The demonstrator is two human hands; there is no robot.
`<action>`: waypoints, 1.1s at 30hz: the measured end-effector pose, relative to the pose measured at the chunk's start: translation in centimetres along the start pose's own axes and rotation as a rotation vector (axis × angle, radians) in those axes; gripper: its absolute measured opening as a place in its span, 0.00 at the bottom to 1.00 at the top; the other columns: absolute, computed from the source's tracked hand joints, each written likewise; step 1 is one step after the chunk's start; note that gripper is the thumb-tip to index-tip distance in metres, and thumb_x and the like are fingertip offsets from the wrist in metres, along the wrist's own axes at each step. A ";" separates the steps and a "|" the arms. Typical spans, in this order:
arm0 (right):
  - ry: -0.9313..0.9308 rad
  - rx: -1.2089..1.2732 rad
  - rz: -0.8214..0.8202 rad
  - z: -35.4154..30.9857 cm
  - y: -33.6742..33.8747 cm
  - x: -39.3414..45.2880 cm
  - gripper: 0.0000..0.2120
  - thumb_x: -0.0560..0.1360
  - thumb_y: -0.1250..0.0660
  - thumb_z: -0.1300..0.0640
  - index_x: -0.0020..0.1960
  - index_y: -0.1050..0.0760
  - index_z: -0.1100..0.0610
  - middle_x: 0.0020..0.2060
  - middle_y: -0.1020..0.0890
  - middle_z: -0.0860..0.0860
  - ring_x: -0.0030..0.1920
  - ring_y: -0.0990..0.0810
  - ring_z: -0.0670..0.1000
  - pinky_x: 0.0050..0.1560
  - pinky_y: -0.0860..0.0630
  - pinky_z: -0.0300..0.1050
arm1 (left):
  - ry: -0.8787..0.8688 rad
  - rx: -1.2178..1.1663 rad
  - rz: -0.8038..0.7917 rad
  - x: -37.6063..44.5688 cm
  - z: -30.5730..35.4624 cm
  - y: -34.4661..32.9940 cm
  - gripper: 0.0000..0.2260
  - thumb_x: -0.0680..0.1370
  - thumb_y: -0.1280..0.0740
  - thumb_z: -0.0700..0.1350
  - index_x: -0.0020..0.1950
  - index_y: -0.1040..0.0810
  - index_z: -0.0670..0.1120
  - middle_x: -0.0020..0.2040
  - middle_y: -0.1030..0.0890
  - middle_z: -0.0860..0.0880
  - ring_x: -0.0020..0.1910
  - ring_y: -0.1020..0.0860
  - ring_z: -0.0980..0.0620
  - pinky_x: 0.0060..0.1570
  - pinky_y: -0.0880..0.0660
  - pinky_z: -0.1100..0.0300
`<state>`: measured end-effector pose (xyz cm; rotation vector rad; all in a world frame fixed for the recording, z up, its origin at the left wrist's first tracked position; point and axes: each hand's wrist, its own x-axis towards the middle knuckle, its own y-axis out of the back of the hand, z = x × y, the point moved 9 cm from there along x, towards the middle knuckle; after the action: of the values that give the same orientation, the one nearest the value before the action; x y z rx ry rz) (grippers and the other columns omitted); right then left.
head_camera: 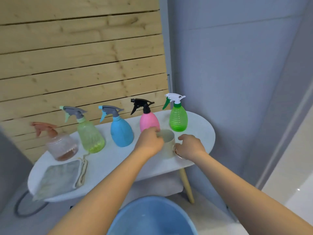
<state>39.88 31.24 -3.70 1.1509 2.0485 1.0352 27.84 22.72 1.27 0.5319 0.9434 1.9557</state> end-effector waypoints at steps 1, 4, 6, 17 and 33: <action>-0.009 -0.038 0.003 0.2 -0.1 -0.2 0.18 0.77 0.42 0.52 0.66 0.30 0.55 0.64 0.27 0.54 0.65 0.32 0.59 0.60 0.31 0.49 | -0.001 0.000 0.006 -0.4 -0.5 -0.2 0.20 0.79 0.42 0.40 0.71 0.32 0.47 0.69 0.28 0.45 0.62 0.26 0.44 0.51 0.30 0.61; 0.002 -0.122 0.031 0.3 -0.6 -1.4 0.19 0.79 0.45 0.50 0.67 0.32 0.54 0.63 0.28 0.55 0.64 0.32 0.59 0.59 0.33 0.48 | 0.023 -0.024 0.014 -2.6 -2.8 -0.6 0.19 0.79 0.41 0.41 0.70 0.31 0.48 0.68 0.29 0.45 0.59 0.25 0.45 0.52 0.28 0.60; 0.016 -0.160 0.062 0.3 -0.7 -1.7 0.18 0.80 0.46 0.49 0.67 0.31 0.54 0.62 0.27 0.55 0.62 0.32 0.59 0.58 0.33 0.48 | 0.049 -0.009 0.029 -3.6 -4.5 -0.7 0.19 0.79 0.41 0.42 0.71 0.32 0.48 0.70 0.32 0.46 0.62 0.26 0.46 0.58 0.31 0.60; 0.414 -0.092 0.365 -5.9 -0.3 -5.3 0.12 0.75 0.36 0.56 0.57 0.22 0.55 0.54 0.23 0.52 0.55 0.27 0.57 0.49 0.30 0.48 | 0.291 0.383 0.166 -5.0 -16.8 2.8 0.22 0.78 0.41 0.45 0.73 0.36 0.49 0.74 0.39 0.43 0.73 0.42 0.42 0.69 0.43 0.49; 0.671 -0.201 -0.064 -14.7 -13.2 -4.9 0.17 0.79 0.42 0.53 0.67 0.30 0.51 0.61 0.27 0.50 0.62 0.30 0.52 0.60 0.34 0.44 | 0.405 0.536 0.134 -7.4 -26.3 7.7 0.21 0.77 0.48 0.61 0.62 0.27 0.53 0.61 0.29 0.44 0.63 0.34 0.42 0.61 0.38 0.51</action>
<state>25.18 17.43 -6.29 0.6767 2.3689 1.7189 10.13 3.13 -9.04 0.5100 1.7538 1.9612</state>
